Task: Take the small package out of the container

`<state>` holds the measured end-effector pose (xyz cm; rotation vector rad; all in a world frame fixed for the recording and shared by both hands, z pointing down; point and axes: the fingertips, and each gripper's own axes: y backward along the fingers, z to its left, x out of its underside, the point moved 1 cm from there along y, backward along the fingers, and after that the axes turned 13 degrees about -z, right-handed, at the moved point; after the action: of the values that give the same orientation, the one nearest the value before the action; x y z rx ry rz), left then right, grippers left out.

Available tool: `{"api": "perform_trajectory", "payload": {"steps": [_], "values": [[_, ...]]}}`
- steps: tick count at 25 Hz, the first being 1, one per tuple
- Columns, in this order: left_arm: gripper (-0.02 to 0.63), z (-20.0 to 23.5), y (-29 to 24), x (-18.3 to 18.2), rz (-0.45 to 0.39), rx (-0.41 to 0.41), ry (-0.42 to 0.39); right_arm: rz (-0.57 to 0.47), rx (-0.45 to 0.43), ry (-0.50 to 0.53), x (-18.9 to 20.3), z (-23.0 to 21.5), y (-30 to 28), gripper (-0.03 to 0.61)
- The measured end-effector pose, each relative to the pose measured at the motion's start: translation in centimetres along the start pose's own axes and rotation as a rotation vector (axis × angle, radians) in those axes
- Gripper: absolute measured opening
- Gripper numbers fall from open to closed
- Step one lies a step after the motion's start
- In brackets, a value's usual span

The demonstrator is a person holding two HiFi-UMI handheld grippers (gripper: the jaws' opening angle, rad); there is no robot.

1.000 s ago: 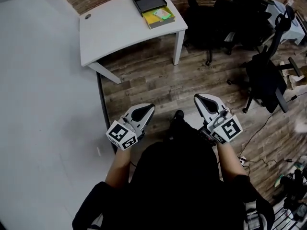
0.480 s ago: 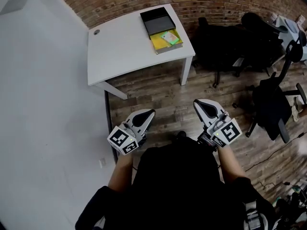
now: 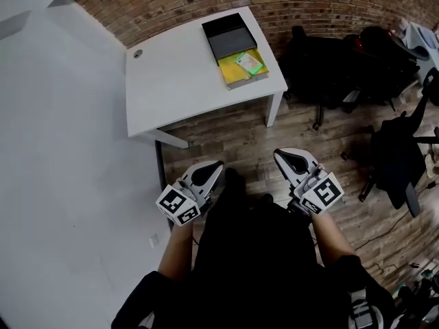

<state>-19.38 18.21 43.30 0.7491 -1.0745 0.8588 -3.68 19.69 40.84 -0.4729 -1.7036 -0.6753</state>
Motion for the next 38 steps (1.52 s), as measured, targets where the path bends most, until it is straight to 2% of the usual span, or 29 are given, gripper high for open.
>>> {"api": "perform_trajectory", "payload": {"steps": [3, 8, 16, 24, 34, 38], "values": [[0.015, 2.6, -1.7, 0.3, 0.003, 0.040, 0.051, 0.001, 0.032, 0.007, 0.2, -2.0, -1.9, 0.006], [0.015, 8.8, -5.7, 0.4, 0.036, 0.099, 0.061, 0.025, 0.093, 0.009, 0.9, -5.9, -5.6, 0.006], [0.015, 17.7, -11.2, -1.9, 0.081, 0.226, 0.010, 0.039, 0.175, 0.037, 1.2, -11.8, -13.2, 0.006], [0.015, 25.1, -14.5, -4.6, 0.111, 0.301, -0.020, 0.035, 0.253, 0.060, 1.1, -16.3, -19.5, 0.006], [0.015, 28.6, -19.7, -3.5, 0.203, 0.417, -0.122, 0.024, 0.341, 0.073, 1.4, -21.2, -20.9, 0.006], [0.017, 29.3, -22.2, -2.9, 0.241, 0.410, -0.145, 0.020, 0.350, 0.057, 1.7, -24.2, -20.6, 0.006]]}}
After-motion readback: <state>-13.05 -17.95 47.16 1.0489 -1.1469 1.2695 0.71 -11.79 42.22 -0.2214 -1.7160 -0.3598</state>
